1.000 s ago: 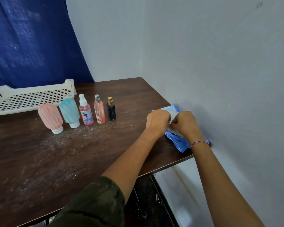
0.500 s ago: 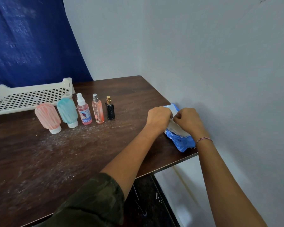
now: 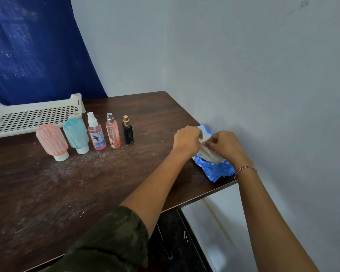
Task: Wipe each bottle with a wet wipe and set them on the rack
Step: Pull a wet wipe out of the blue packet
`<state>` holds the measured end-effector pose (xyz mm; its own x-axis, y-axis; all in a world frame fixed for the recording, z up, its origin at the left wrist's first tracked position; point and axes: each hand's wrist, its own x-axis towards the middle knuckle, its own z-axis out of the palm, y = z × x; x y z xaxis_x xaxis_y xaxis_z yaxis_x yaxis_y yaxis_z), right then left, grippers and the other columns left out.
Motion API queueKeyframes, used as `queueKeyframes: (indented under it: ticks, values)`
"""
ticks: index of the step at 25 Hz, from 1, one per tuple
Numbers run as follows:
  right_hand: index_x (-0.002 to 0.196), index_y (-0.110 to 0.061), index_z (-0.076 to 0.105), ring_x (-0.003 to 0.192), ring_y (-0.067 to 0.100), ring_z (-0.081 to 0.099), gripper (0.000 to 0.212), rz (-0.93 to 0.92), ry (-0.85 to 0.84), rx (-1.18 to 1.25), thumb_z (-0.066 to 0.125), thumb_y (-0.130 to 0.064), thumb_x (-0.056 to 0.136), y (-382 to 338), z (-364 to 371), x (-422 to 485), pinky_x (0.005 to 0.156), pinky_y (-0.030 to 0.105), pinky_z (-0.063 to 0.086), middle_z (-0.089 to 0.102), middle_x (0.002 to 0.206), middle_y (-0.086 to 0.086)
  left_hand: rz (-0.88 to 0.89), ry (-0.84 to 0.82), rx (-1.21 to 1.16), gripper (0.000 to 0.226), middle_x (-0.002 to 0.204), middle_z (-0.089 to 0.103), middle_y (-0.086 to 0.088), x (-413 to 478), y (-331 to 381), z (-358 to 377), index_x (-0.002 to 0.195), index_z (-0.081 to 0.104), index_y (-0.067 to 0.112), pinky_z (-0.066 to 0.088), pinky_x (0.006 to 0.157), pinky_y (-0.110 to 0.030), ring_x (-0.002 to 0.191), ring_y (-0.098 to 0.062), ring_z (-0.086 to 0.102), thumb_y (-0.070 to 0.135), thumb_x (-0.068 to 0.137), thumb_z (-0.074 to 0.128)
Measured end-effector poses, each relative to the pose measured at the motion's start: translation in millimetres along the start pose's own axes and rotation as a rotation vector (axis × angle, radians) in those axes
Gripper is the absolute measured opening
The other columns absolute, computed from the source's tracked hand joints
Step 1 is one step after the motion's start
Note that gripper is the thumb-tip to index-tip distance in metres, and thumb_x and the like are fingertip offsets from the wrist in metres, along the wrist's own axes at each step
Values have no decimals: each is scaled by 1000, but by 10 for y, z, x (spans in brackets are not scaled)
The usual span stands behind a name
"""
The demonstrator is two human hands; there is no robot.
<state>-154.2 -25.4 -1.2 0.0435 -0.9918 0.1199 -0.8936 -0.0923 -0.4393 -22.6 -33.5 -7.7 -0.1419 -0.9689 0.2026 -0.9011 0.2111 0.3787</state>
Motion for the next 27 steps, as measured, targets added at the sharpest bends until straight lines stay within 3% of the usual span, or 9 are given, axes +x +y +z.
queueKeyframes:
  ticks: [2, 5, 9, 12, 15, 18, 23, 27]
  values:
    - [82, -7, 73, 74, 24, 65, 24, 17, 10, 55, 64, -28, 87, 3, 21, 27, 77, 34, 54, 71, 80, 12, -95, -10, -132, 36, 116, 65, -2, -4, -29, 6, 115, 65, 21, 46, 81, -32, 105, -22, 60, 7, 84, 53]
    - [83, -10, 73, 70, 17, 64, 19, 22, 35, 39, 70, -28, 82, -24, 39, 62, 71, 26, 51, 71, 79, 9, -247, -20, -331, 40, 120, 64, -3, 15, -56, -5, 117, 64, 19, 46, 79, -30, 106, -23, 60, 9, 81, 52]
    - [84, -13, 75, 65, 11, 59, 18, 37, -8, 11, 76, -29, 75, -32, 76, 90, 65, 23, 46, 72, 80, 4, -377, -1, -494, 37, 107, 69, -4, 43, -77, -12, 116, 61, 25, 51, 79, -31, 98, -22, 64, 17, 81, 50]
    - [83, -12, 76, 61, 7, 53, 14, 20, -11, -5, 77, -23, 74, -12, 101, 113, 63, 22, 41, 73, 83, 4, -411, 33, -482, 43, 121, 63, -2, 67, -82, 14, 126, 54, 24, 44, 79, -29, 110, -21, 59, 22, 84, 61]
    - [81, -13, 75, 61, 6, 50, 12, 9, -6, 10, 77, -23, 74, 2, 99, 142, 64, 20, 39, 71, 81, 2, -425, 65, -470, 57, 129, 59, 1, 85, -99, 41, 133, 50, 23, 44, 90, -33, 120, -20, 53, 22, 82, 73]
    - [86, -7, 72, 65, 11, 57, 15, 20, 69, 122, 71, -21, 81, -1, 89, 201, 68, 23, 44, 70, 81, 6, -430, 97, -520, 54, 111, 67, 4, 82, -126, 58, 126, 56, 26, 49, 90, -35, 110, -17, 60, 19, 77, 77]
    - [116, -8, 63, 97, 21, 62, 35, -103, 177, 172, 69, -9, 81, -114, 133, 257, 87, 24, 44, 64, 114, 9, -375, 142, -519, 42, 87, 69, 10, 70, -126, 64, 110, 63, 28, 48, 70, -28, 93, -12, 63, 23, 72, 81]
    - [110, -11, 67, 78, 11, 61, 29, -100, 162, 173, 69, -9, 81, -85, 184, 270, 81, 21, 48, 70, 94, 7, -325, 159, -493, 35, 65, 57, 16, 59, -142, 79, 98, 64, 29, 34, 53, -21, 79, -7, 59, 28, 69, 83]
